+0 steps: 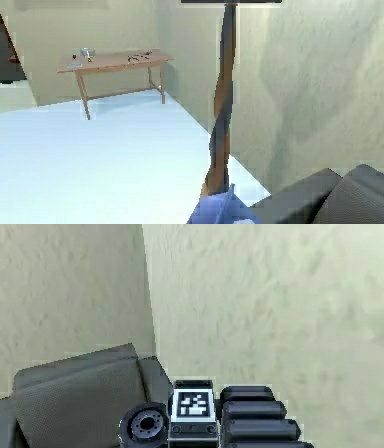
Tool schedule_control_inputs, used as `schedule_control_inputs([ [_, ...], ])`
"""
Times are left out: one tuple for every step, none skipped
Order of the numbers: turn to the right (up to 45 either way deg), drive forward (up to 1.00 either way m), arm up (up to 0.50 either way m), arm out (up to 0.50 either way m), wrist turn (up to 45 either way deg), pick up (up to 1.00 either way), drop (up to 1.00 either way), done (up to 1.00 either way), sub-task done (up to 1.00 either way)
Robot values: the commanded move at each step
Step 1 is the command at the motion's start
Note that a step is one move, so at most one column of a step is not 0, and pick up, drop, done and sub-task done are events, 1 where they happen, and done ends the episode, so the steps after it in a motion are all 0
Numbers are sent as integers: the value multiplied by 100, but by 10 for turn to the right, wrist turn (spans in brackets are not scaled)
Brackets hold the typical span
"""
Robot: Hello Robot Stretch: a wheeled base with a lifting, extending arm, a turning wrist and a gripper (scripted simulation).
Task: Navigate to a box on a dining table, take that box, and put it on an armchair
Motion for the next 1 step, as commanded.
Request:
schedule_control_inputs([
  [-450, 0, 0, 0, 0, 0, 0, 0, 0],
])
